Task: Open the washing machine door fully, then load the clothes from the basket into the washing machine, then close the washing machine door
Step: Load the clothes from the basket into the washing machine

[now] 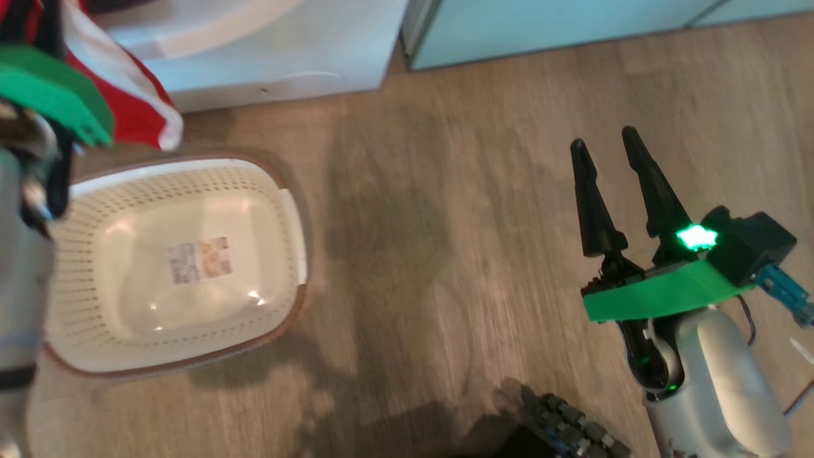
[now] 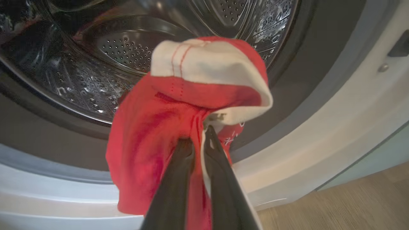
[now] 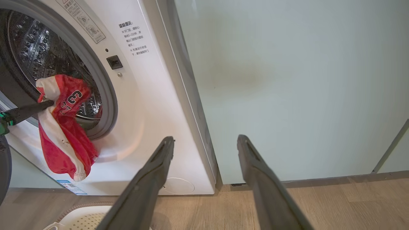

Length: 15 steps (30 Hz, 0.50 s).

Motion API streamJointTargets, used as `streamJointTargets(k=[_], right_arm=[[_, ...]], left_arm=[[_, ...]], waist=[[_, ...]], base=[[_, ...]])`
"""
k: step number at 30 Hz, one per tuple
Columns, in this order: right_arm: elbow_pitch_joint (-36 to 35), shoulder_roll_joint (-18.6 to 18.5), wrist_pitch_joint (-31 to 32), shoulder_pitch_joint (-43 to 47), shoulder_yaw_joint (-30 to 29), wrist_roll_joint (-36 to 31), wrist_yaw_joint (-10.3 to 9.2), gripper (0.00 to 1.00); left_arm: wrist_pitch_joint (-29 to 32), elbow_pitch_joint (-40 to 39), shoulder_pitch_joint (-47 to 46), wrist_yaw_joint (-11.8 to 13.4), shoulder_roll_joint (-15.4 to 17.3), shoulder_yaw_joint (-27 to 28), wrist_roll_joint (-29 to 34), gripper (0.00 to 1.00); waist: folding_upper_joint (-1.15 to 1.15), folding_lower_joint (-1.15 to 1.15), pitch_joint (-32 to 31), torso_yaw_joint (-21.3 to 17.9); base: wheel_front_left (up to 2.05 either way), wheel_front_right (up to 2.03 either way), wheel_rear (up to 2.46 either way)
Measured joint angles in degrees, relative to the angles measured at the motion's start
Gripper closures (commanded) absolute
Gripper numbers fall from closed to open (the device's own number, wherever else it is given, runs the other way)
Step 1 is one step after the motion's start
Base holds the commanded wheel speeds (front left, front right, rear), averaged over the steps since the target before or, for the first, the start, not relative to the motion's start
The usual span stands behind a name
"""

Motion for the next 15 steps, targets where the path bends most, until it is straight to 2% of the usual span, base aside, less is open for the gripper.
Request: streamJointTargets(k=[4,8,15], right_arm=[[1.1,0.0,-0.4,-1.4,1.1,1.7,0.00,0.00],[0.9,0.0,-0.4,-2.3,1.8,2.9,0.00,0.00],[0.0,0.0,-0.5,-4.6,3.8,5.7,0.00,0.00]], left_arm=[[3.8,4.3,-6.9,-2.1,2.0,0.2,-0.9,1.00],[7.4,7.2,-11.9,-2.9,3.4,0.5,-1.4,1.00],[16.3,12.3,-22.8,-4.7,8.7,1.2,-1.3,1.00]], waist=[[0.00,0.00,2.7,-2.6],[0.00,0.00,4.7,-4.2],[0.00,0.00,8.8,-8.1]], base=[[0.00,0.00,0.00],[0.00,0.00,0.00],[0.00,0.00,0.00]])
